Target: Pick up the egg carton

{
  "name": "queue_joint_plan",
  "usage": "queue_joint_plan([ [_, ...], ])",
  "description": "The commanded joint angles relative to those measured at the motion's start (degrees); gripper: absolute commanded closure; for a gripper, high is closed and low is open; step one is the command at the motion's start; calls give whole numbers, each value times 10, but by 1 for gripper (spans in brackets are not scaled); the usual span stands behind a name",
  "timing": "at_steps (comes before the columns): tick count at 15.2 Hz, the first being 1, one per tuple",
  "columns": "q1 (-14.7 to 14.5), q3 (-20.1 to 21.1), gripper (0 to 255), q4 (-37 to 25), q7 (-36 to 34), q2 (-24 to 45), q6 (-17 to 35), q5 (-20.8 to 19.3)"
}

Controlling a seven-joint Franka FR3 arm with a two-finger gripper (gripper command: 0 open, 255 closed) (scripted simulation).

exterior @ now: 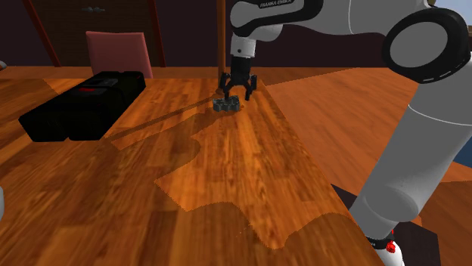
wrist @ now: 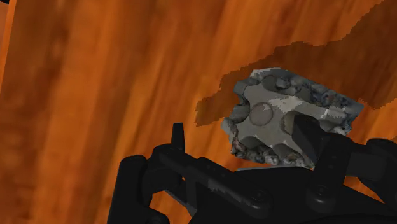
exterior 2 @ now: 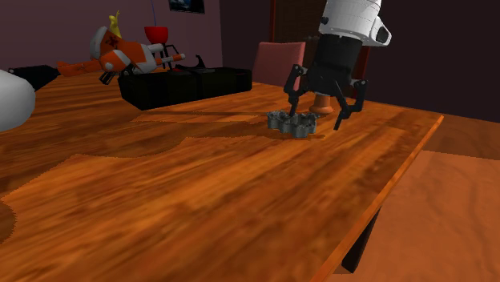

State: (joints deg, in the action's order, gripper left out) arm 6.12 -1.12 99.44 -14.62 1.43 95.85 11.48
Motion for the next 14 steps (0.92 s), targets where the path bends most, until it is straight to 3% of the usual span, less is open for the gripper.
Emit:
queue_joint_plan([
  [1,0,0,255,3,0,0,3,0],
  [10,0,0,255,3,1,0,3,0],
  [14,1,-1,255,-30,-4,2,-28,0],
])
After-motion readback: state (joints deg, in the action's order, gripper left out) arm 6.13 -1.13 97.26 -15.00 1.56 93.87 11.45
